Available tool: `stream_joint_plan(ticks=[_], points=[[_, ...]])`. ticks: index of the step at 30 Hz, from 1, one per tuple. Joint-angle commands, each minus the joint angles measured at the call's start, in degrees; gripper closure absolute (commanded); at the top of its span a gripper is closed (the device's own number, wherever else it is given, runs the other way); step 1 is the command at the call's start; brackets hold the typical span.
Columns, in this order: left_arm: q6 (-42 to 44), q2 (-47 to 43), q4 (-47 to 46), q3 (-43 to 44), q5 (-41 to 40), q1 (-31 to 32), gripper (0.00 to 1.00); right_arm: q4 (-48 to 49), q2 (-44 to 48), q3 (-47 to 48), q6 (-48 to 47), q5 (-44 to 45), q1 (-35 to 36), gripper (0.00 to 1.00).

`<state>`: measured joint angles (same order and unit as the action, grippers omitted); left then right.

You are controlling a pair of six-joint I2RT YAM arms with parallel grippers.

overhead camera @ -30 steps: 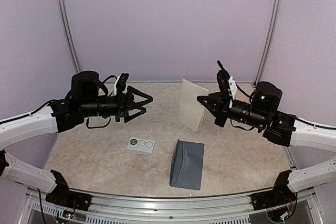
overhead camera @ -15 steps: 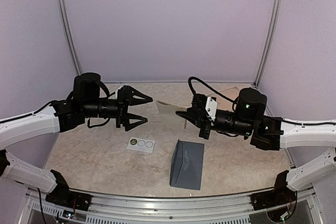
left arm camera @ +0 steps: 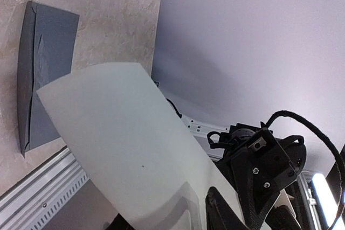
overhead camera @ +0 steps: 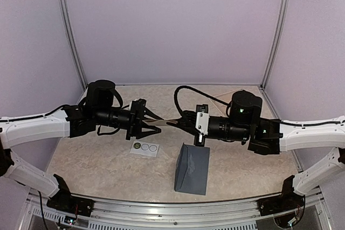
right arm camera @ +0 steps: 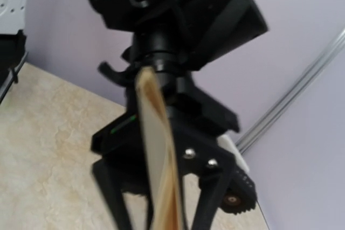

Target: Place the letter into the envelope and seal it

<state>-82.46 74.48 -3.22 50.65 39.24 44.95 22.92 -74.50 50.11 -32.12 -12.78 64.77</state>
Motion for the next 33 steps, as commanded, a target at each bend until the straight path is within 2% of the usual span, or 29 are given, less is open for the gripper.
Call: stream_joint_plan(ticks=[1,4,5,6,7,8,10,12,15,17,20,25,29,33], points=[[-0.27,-0.37,-1.73,-0.64,1.23,-0.01,0.73,-2.49,-0.80,1.57,-2.91,0.94,1.17,1.00],[1.51,-0.51,-0.04,-0.54,-0.15,-0.40,0.94,-2.43,-0.47,1.28,-0.65,2.10,1.32,1.00],[2.46,-0.68,0.51,-0.57,-0.94,-0.82,1.00,-2.18,0.02,0.84,0.56,2.28,1.28,0.95],[3.45,-1.07,0.80,-0.66,-2.68,-1.29,1.00,-1.73,0.85,0.21,2.04,2.20,1.25,0.75],[4.74,-1.48,0.68,-0.86,-4.33,-1.75,1.00,-0.93,1.84,-1.07,4.20,2.29,1.27,0.48],[6.31,-2.49,0.35,-1.02,-6.37,-2.05,1.00,-0.34,3.44,-2.13,6.43,2.19,1.26,0.33],[11.93,-4.01,-0.66,-1.33,-11.52,-2.15,1.00,0.56,5.94,-4.48,11.42,2.27,1.28,0.20],[16.72,-5.82,-2.44,-2.41,-16.76,-1.72,1.00,0.98,8.23,-6.88,16.30,3.59,1.31,0.14],[24.59,-7.66,-8.63,-5.18,-20.90,0.07,1.00,-0.93,11.14,-9.38,28.37,11.42,1.26,0.06],[29.60,-7.20,-10.60,-5.56,-20.82,2.01,1.00,-4.64,12.80,-10.50,35.83,16.04,0.81,0.05],[34.80,-3.01,-8.74,-3.58,-19.89,5.53,1.00,-9.92,14.69,-13.06,47.62,19.11,-0.44,0.06],[41.05,7.62,-3.14,1.77,-18.16,9.33,1.00,-11.51,16.46,-20.09,64.66,17.97,-2.14,0.11],[40.86,14.05,-3.87,2.08,-15.78,9.72,1.00,-9.94,16.09,-24.95,72.56,15.84,-3.11,0.18],[42.43,18.87,-3.70,2.34,-15.82,9.72,1.00,-9.16,13.22,-27.04,76.04,14.33,-3.53,0.23]])
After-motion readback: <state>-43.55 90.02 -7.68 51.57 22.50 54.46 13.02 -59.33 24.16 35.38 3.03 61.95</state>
